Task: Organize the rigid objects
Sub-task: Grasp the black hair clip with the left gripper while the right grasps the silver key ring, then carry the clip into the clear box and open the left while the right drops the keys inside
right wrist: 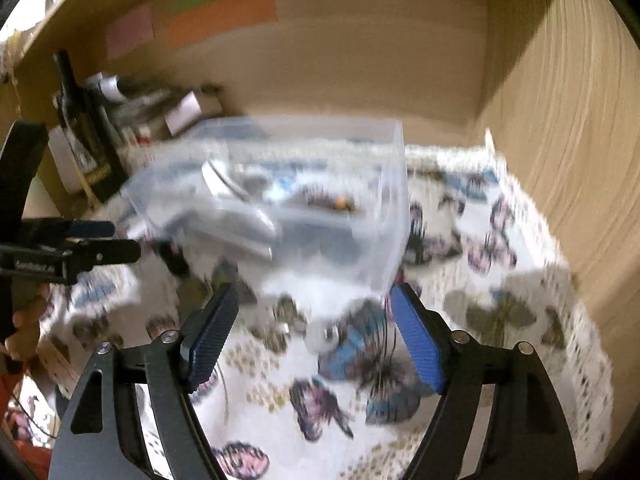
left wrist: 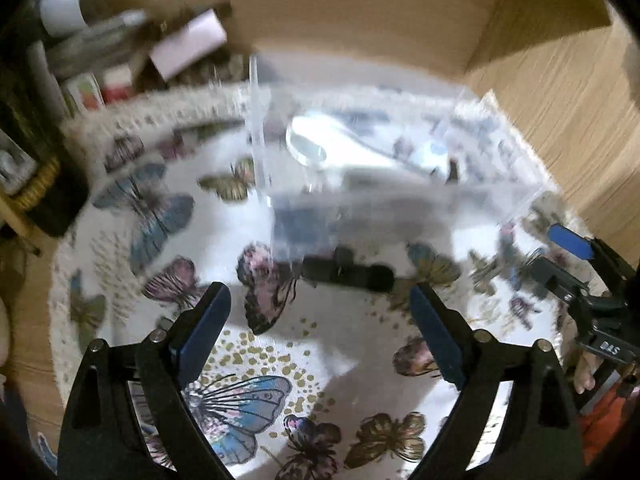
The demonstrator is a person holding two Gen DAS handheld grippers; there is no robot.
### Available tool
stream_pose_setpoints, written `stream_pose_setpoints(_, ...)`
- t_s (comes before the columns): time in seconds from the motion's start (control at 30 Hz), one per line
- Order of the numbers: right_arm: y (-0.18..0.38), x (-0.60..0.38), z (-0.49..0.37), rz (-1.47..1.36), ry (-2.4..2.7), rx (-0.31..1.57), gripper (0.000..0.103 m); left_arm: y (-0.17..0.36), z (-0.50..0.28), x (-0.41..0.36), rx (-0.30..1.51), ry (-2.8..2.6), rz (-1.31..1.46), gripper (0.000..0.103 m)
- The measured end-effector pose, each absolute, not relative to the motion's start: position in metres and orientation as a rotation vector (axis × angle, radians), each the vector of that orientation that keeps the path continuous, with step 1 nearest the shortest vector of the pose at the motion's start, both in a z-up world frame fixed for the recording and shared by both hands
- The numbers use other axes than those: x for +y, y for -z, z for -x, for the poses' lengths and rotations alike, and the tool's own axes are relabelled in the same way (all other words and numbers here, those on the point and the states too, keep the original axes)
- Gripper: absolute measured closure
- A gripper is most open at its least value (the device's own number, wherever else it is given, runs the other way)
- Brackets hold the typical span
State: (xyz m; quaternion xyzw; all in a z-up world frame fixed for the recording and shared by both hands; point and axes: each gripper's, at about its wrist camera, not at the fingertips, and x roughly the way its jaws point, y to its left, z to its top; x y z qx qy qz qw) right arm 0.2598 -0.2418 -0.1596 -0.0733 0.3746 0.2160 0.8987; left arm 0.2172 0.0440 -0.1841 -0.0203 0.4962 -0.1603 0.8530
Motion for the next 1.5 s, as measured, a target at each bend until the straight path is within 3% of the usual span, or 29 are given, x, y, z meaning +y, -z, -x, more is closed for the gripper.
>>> stream_pose_setpoints(0.63,0.193,-0.209,-0.272,0.213,-0.477,0.9,0.031,0.205,-0.245,-0.002,1.083,0.317,-0.073,0.012)
stream_pose_setpoints(0.7,0.194,-0.207,-0.274,0.215,-0.47,0.899,0.032,0.204,-0.245,0.0,1.074,0.299,-0.073,0.021)
stream_pose_setpoints(0.8,0.195,-0.204,-0.275,0.232,-0.449,0.889,0.044,0.203,-0.241,0.004,1.06,0.273,-0.088,0.032)
stream_pose_setpoints(0.97,0.195,-0.2,-0.272,0.26,-0.438,0.864,0.045,0.201,-0.236,0.011,1.051,0.275,-0.097,0.042)
stream_pose_setpoints(1.5,0.154,-0.21,-0.267,0.2,-0.47,0.762,0.045,0.163,-0.198,0.022,0.971,0.333,-0.024,0.042)
